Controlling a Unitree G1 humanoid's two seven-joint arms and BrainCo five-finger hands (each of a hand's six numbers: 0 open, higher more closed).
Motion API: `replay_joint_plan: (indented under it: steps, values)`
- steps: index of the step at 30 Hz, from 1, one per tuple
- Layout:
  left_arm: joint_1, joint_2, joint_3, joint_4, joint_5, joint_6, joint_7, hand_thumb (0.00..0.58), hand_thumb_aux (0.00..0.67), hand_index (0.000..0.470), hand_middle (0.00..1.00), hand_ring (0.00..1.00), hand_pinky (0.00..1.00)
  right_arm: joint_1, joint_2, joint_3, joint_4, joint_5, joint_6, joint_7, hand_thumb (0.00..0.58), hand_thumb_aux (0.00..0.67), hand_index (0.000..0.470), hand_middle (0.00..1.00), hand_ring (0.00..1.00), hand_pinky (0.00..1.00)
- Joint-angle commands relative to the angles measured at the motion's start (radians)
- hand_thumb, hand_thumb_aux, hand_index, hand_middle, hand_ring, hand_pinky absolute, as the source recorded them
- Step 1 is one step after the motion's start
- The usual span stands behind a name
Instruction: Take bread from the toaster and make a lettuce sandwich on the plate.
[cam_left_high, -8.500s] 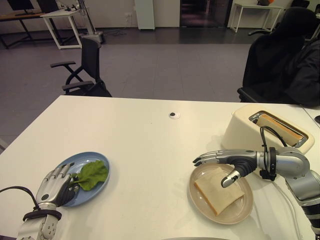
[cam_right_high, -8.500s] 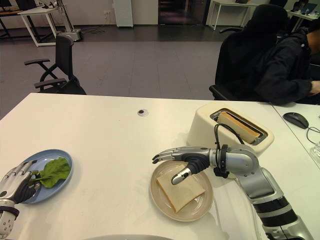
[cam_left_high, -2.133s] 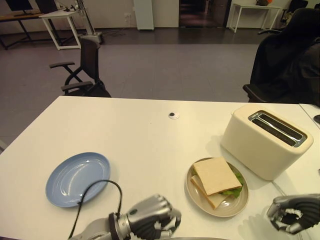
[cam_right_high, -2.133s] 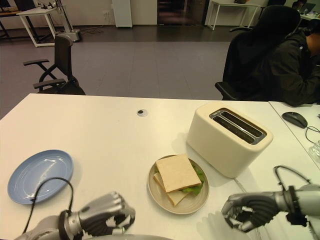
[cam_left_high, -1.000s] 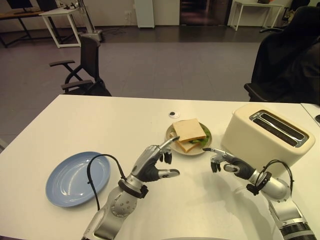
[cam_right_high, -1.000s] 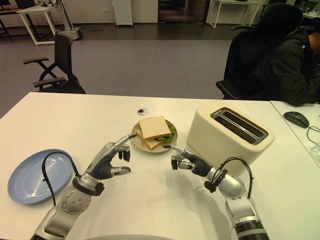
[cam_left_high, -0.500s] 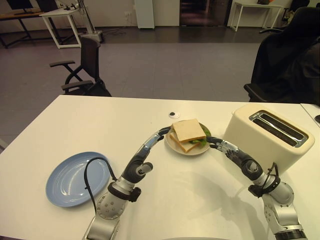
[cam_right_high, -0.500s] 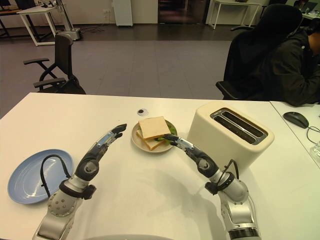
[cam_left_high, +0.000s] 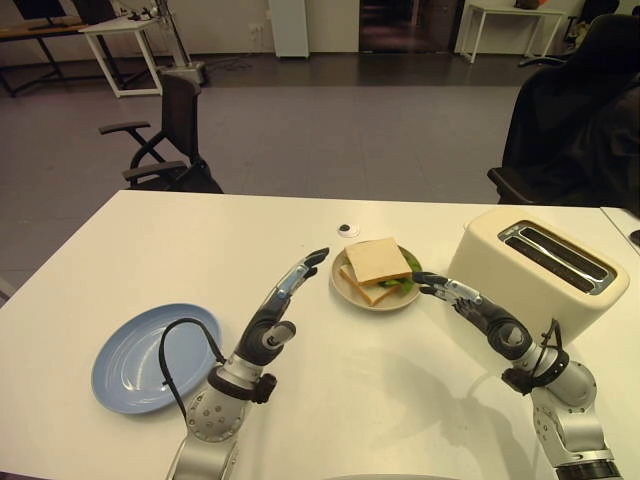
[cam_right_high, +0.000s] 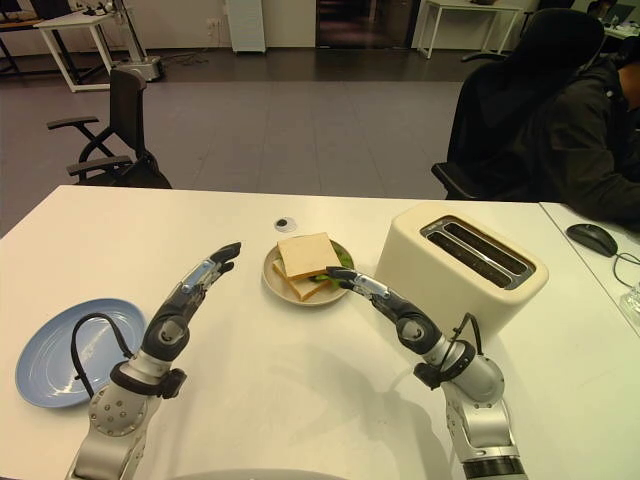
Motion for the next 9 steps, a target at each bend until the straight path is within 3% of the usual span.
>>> replay_joint_plan:
  steps: [1, 9]
  values:
    - [0.009, -0.003, 0.011, 0.003, 0.007, 0.002, -0.009, 0.000, 0.000, 0.000, 0.00, 0.00, 0.00, 0.015, 0.004, -0.003, -0.026, 0.028, 0.009, 0.014, 0.000, 0.000, 0.000, 0.00, 0.00, 0.00]
    - [0.009, -0.006, 0.027, -0.004, 0.005, 0.009, -0.018, 0.000, 0.000, 0.000, 0.00, 0.00, 0.00, 0.052, -0.002, -0.017, -0.077, 0.053, 0.016, 0.024, 0.000, 0.000, 0.000, 0.00, 0.00, 0.00]
